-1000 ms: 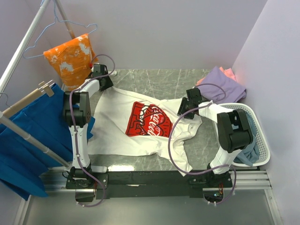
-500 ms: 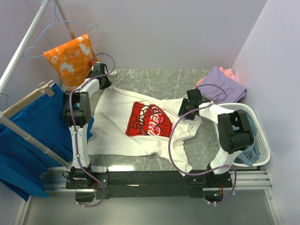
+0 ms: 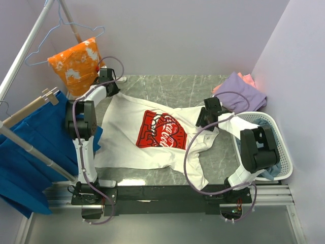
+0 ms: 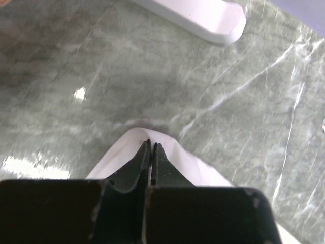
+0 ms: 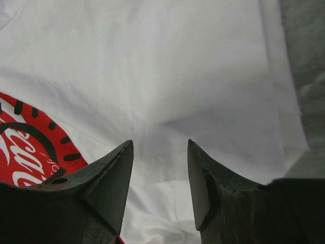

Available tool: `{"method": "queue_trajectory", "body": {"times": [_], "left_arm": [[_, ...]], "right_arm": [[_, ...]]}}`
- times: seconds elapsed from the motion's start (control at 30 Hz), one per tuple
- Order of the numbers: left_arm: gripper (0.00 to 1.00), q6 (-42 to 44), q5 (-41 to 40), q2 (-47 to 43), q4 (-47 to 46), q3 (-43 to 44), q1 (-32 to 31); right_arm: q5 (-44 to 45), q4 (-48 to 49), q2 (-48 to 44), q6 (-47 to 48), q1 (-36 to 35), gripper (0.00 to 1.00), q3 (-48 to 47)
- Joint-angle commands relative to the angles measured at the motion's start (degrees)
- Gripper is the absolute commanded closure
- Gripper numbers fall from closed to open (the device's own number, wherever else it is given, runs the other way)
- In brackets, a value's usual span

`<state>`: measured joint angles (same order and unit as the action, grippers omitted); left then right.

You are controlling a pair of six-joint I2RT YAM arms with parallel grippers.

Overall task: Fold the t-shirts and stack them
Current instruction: Grap the side of the flattened tshirt furthest away from the robot with both arms

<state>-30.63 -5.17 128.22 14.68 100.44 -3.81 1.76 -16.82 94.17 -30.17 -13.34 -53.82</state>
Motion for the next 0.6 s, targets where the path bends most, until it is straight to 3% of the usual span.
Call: {"method": "queue_trajectory", "body": {"times": [0.0, 0.17, 0.57], "left_arm": [[0.99, 0.14, 0.16, -8.59, -0.79, -5.24, 0.12], [0.99, -1.09, 1.3, -16.77, -2.37, -15.51, 0.12], [0.99, -1.97, 1.65, -24.25, -0.96, -23.45, 0.03]], "right_arm": [[7.02, -3.3, -7.5, -0.32, 0.25, 0.46, 0.38], [7.12, -4.89, -9.53, -0.76, 2.26, 0.45, 0.74], [1.14, -4.01, -5.49, -0.15, 8.15, 0.45, -0.41]]}}
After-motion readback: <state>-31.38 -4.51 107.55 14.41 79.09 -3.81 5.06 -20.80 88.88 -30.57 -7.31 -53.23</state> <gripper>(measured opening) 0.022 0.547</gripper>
